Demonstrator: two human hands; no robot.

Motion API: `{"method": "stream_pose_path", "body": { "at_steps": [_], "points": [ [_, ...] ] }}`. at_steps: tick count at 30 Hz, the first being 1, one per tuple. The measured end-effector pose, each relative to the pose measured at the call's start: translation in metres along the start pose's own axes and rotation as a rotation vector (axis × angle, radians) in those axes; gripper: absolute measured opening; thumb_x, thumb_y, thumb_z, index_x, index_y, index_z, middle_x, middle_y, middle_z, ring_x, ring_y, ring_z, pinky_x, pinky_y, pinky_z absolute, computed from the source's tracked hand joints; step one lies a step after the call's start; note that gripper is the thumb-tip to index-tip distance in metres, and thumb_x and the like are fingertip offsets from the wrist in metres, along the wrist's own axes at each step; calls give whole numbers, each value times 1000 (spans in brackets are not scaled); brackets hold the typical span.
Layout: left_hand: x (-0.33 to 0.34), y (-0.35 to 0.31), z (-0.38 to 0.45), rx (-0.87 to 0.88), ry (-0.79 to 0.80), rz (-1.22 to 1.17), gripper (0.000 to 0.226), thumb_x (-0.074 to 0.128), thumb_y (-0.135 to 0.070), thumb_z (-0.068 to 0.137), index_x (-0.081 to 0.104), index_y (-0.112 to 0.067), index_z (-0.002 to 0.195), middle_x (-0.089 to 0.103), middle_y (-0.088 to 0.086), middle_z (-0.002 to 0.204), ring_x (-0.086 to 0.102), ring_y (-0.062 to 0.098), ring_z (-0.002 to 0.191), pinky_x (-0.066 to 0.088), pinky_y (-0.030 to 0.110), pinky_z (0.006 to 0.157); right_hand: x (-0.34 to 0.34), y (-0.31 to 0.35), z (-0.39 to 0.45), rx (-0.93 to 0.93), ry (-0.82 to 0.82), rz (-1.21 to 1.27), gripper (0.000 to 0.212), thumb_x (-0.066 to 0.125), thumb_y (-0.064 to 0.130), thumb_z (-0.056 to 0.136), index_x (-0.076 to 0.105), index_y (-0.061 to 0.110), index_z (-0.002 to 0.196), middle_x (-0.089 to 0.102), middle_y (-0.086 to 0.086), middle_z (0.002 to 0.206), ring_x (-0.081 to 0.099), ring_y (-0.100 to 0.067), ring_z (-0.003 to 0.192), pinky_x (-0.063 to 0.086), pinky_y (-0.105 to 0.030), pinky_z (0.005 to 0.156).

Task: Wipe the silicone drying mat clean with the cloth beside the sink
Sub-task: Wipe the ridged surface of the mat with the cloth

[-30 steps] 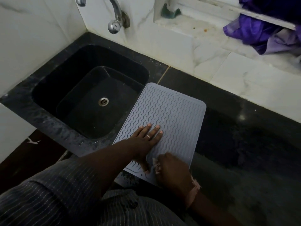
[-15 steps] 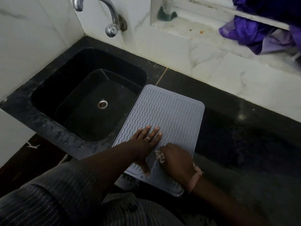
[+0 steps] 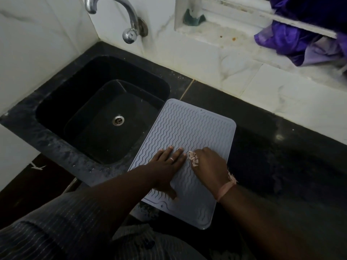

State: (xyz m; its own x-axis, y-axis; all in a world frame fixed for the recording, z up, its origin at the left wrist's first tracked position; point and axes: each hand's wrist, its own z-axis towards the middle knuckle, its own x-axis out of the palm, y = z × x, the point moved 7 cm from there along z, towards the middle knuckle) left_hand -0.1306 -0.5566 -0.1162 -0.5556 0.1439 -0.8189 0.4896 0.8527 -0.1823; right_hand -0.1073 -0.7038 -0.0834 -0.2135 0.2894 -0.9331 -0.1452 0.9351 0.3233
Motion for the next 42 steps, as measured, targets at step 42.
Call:
{"method": "stream_pose_path", "body": {
  "at_steps": [42],
  "points": [
    [-22, -1, 46, -208, 24, 20, 166, 91, -64, 51, -33, -21, 153, -43, 9, 158, -33, 39, 147, -4, 61, 123, -6, -22, 32, -28, 18, 104, 31, 45, 44, 101, 67, 25, 110, 65, 4, 107, 63, -15, 95, 56, -38, 82]
  ]
}}
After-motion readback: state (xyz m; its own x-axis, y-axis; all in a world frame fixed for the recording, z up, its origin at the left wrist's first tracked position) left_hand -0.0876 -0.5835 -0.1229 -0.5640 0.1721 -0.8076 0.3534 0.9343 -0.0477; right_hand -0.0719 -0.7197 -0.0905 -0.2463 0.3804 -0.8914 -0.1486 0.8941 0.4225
